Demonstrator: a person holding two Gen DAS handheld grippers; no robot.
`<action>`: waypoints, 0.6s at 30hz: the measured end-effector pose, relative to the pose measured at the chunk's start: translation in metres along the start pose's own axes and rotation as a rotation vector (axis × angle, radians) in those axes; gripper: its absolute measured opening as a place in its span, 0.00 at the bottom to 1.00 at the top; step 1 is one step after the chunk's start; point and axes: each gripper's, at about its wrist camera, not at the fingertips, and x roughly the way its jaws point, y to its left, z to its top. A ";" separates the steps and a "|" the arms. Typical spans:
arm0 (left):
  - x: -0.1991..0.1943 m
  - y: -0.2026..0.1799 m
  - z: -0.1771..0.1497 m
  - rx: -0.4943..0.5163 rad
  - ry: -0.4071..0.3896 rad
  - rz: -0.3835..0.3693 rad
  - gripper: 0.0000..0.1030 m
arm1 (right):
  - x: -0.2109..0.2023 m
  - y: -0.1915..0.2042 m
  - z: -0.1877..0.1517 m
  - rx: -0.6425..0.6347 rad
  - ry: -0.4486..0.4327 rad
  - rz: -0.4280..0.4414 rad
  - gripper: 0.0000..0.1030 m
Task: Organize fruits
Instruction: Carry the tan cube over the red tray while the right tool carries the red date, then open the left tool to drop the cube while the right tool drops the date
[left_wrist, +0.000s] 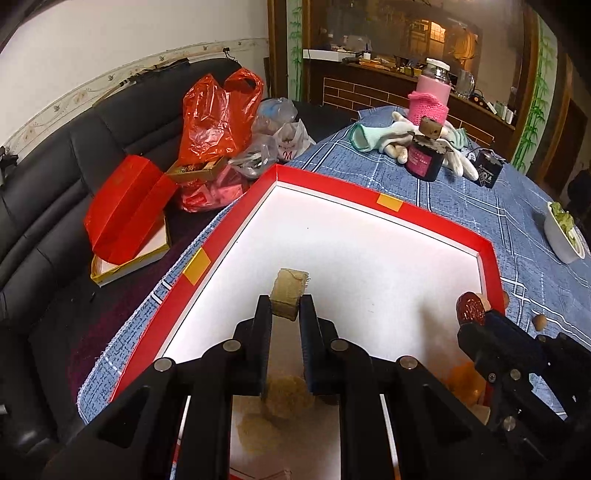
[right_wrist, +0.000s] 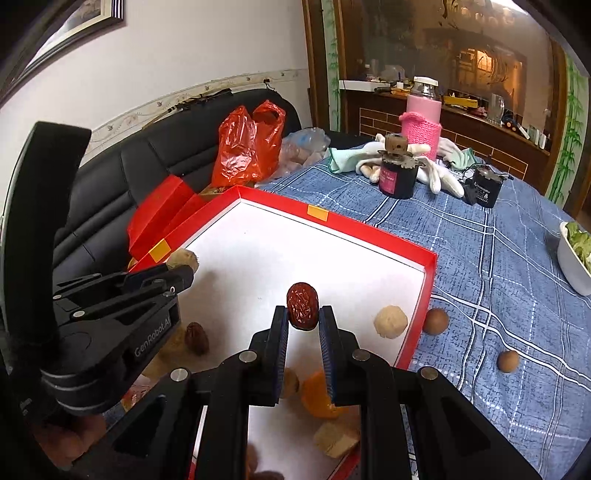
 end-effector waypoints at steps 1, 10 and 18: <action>0.001 0.000 0.001 -0.001 0.003 0.000 0.12 | 0.001 0.000 0.001 -0.001 0.002 0.001 0.16; 0.006 -0.001 0.005 0.001 -0.002 0.014 0.13 | 0.009 0.000 0.003 0.005 0.013 0.011 0.16; 0.010 0.003 0.005 -0.014 0.006 0.046 0.13 | 0.017 -0.001 0.005 0.023 0.023 0.011 0.16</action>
